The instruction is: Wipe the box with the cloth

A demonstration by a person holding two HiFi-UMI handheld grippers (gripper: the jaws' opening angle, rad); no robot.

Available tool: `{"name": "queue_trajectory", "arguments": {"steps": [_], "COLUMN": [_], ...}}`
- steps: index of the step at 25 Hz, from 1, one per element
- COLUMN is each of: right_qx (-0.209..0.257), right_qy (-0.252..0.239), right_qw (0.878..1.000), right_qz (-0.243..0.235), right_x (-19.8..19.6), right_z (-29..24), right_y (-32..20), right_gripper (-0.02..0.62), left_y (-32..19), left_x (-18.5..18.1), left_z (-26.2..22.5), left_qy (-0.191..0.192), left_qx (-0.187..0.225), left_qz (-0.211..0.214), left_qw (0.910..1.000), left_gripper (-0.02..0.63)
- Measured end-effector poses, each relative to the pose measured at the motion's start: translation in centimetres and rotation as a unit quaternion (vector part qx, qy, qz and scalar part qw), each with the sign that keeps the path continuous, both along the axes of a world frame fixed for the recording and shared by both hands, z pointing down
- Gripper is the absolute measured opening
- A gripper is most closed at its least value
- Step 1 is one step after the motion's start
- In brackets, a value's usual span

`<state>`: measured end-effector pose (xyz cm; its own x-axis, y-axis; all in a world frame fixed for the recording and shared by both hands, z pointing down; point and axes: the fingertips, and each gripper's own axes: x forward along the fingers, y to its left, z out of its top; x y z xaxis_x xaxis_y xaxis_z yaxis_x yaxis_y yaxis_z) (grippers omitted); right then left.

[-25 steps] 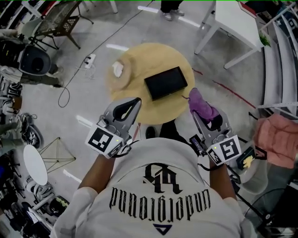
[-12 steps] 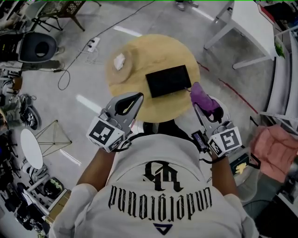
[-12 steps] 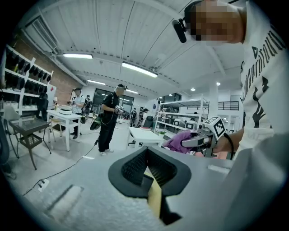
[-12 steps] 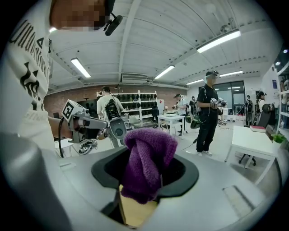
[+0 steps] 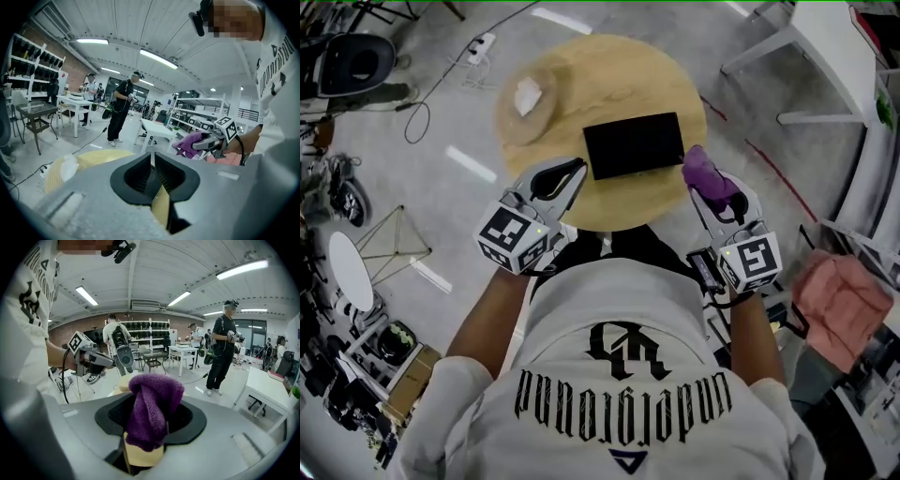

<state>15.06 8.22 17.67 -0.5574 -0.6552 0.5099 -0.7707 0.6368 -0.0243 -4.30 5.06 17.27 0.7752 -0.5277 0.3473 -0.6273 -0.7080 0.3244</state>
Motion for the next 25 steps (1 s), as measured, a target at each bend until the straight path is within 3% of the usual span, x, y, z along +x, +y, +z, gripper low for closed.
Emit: {"name": "queue_trajectory", "arguments": {"steps": [6,13,21,25], "right_qx": [-0.031,-0.051,-0.046,-0.041], "right_qy": [0.054,0.142,0.26,0.313], "right_qw": [0.997,0.981,0.94,0.914], "right_qz": [-0.04,-0.119,-0.215,-0.255], "right_x": [0.5,0.7,-0.2,0.4], "right_z": [5.8,12.5,20.0,23.0], "right_y": [-1.7,-2.3,-1.7,-1.7], "right_gripper": [0.189,0.193,0.195,0.193], "left_y": [-0.9,-1.3,-2.7,-3.7], "left_x": [-0.2,-0.2,-1.4,-1.1], "left_z": [6.3,14.6,23.1,25.6], "left_qy": [-0.021,-0.053,-0.051,-0.042], "left_qx": [-0.061,-0.135,-0.219,-0.239], "left_qz": [-0.009,-0.027,-0.052,-0.068], "left_qw": [0.9979,0.9891,0.973,0.9677], "left_gripper": [0.084,0.169,0.251,0.252]}}
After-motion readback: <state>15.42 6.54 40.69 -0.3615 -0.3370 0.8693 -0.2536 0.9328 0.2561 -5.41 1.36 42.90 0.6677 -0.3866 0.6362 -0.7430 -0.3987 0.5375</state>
